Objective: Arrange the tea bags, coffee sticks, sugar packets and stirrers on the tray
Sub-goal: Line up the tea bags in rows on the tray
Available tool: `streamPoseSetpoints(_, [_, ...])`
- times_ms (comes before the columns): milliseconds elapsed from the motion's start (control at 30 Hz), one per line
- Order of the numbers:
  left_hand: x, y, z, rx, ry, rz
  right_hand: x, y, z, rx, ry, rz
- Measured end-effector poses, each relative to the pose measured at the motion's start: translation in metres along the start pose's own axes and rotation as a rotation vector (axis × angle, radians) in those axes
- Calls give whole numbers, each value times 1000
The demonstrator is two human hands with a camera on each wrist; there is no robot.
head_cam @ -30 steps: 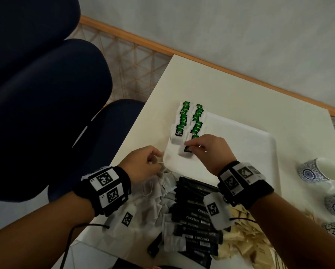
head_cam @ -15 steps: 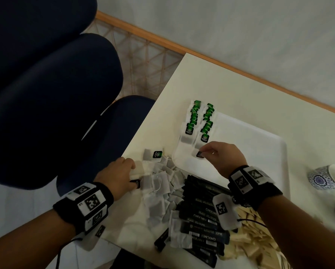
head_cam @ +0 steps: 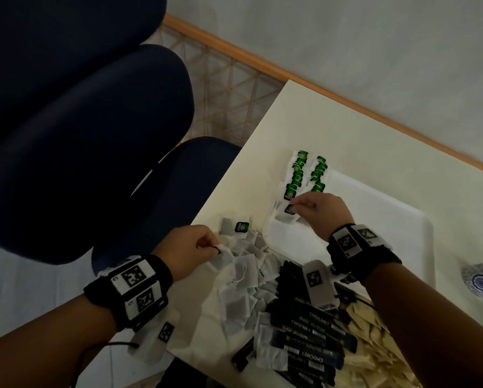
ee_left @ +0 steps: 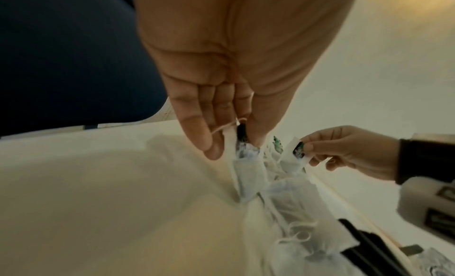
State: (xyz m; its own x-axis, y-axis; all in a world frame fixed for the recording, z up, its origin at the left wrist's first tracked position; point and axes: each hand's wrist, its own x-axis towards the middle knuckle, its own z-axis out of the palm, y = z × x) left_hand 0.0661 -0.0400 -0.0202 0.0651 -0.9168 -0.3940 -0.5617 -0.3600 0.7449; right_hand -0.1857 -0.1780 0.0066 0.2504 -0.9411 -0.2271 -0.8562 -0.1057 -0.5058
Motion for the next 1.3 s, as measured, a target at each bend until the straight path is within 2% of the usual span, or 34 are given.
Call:
streamPoseSetpoints(233, [1,9,3,-332,-49,-8,25,2,2,-30,32,49])
streamPoseSetpoints(467, [0,26,24,-384,-433,68,12,14,1,3,54,75])
streamPoseSetpoints(533, [5,28,36,-286,-423,102,7,18,1,12,48,78])
streamPoseSetpoints(667, [14,33,50,93,-290,269,0,23,1,22,60,80])
streamPoseSetpoints(767, [17,37,52,231,-332,338,-5,26,2,17,57,69])
streamPoseSetpoints(900, [21,39,54,450,-361,345,-8,24,3,-3,42,61])
streamPoseSetpoints(1100, [22,42,60,610,-357,322,-1,14,0,-11,56,30])
streamPoseSetpoints(1300, [18,41,66,613,-313,359,3,9,0,-8,91,-13])
